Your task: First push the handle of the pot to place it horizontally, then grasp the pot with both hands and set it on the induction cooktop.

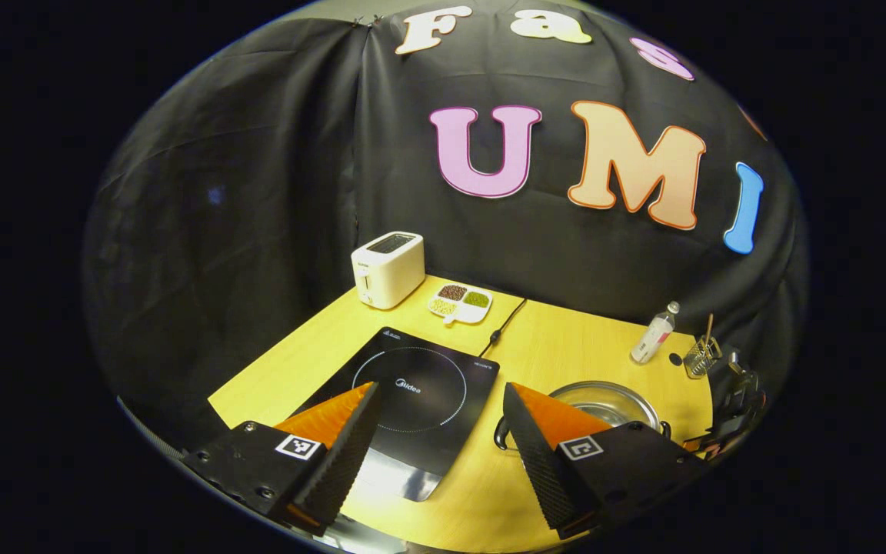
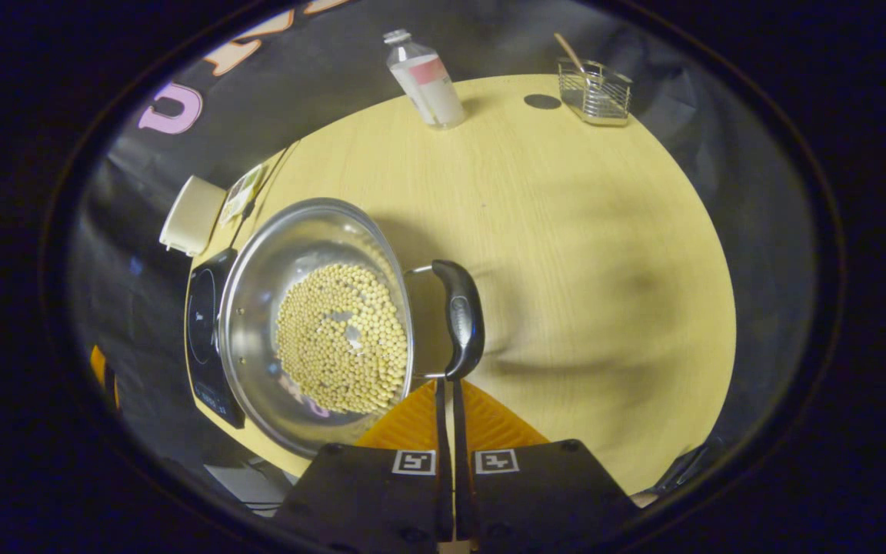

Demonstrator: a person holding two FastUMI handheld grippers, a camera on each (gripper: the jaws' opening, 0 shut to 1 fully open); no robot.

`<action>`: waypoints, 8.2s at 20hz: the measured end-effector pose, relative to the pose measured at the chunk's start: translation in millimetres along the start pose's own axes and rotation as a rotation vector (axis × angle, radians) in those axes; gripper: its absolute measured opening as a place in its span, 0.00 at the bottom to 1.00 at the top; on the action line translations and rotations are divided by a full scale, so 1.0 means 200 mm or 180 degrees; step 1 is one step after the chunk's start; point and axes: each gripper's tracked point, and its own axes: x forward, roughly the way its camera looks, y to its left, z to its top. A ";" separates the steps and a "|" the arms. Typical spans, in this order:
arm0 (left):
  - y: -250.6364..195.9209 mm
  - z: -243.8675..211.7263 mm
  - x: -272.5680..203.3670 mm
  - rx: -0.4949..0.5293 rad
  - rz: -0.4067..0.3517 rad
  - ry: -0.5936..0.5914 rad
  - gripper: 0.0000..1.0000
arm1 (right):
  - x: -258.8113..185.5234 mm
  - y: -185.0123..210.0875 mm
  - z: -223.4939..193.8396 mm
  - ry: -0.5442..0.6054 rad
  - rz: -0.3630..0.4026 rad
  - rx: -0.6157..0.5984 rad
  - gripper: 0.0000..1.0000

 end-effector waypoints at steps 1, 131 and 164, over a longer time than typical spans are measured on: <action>-0.01 -0.02 0.01 0.0012 -0.0013 0.0049 0.96 | -0.01 0.00 0.00 0.0014 0.0016 0.0004 0.04; 1.05 -0.25 1.12 0.1247 -0.1408 0.1903 0.60 | 0.26 1.72 -0.13 -0.0321 0.0231 0.0270 0.50; 1.10 -0.23 1.17 0.1292 -0.1080 0.1738 0.80 | 0.33 1.73 -0.13 -0.0353 0.0267 0.0183 0.51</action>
